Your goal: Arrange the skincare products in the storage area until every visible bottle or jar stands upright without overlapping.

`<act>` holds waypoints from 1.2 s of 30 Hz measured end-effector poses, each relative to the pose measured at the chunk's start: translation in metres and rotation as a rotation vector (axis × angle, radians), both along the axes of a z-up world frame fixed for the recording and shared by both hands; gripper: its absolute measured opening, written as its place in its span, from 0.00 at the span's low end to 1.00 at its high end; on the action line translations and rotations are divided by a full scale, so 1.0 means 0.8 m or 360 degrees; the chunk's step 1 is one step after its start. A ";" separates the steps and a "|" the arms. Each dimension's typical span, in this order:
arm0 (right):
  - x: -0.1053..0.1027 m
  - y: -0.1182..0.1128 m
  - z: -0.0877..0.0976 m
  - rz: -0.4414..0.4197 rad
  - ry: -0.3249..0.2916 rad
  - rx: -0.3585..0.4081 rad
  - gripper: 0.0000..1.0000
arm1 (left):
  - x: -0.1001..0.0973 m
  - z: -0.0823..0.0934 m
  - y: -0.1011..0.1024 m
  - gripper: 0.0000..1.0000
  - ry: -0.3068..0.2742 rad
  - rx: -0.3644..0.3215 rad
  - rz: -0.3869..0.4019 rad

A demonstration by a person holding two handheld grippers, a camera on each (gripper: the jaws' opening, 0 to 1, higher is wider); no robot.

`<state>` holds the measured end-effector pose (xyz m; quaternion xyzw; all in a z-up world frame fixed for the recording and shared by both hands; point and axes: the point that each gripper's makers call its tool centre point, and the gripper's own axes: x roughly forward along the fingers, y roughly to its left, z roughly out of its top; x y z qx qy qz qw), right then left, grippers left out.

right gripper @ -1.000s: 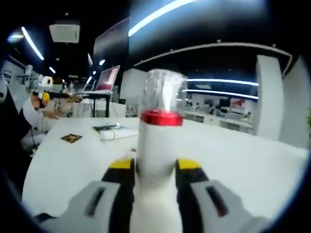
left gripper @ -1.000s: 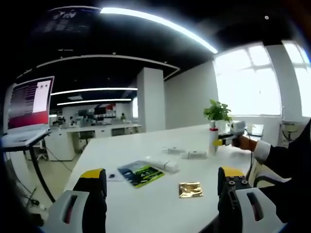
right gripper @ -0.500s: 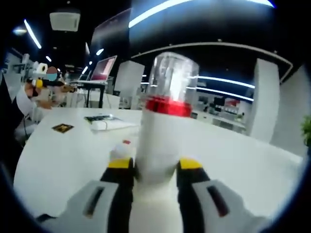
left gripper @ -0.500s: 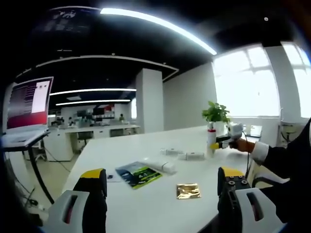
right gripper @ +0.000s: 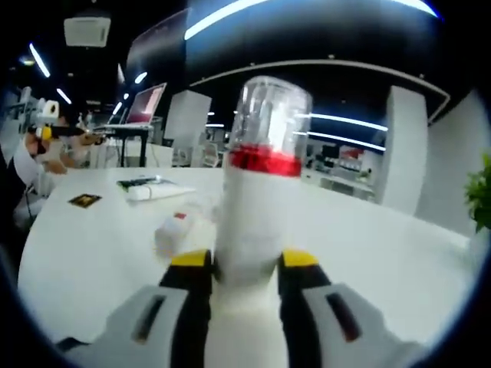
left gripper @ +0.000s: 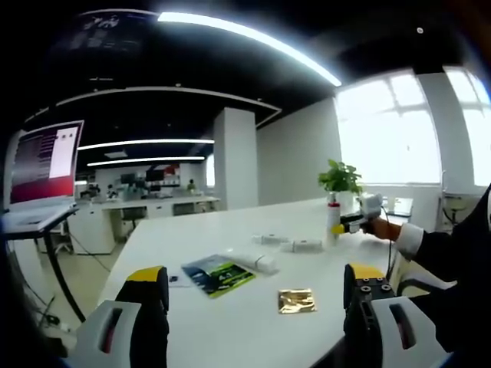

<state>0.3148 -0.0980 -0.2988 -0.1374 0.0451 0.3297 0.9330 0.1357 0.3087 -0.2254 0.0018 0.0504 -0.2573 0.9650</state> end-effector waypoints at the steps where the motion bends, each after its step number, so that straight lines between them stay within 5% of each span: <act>1: 0.000 0.000 -0.001 0.0002 0.0005 0.0000 0.33 | 0.000 0.000 0.000 0.97 0.0000 0.0000 0.0001; 10: -0.018 -0.005 -0.013 0.0010 -0.0001 -0.0022 0.33 | 0.001 0.000 0.003 0.97 0.0003 0.0003 0.0006; 11: -0.026 -0.009 -0.028 -0.0014 0.0134 -0.0066 0.33 | 0.002 0.001 0.003 0.97 0.0003 0.0004 0.0005; 12: -0.025 -0.004 -0.017 0.0012 0.0029 -0.0078 0.34 | 0.002 0.001 0.003 0.97 0.0002 0.0003 0.0007; 19: -0.031 0.002 -0.016 0.0038 0.0058 0.0010 0.33 | -0.001 0.006 -0.002 0.97 -0.0006 0.0023 0.0004; 36: -0.053 0.015 -0.015 0.0002 0.0020 -0.0004 0.39 | -0.003 0.006 -0.002 0.97 -0.0011 0.0028 0.0005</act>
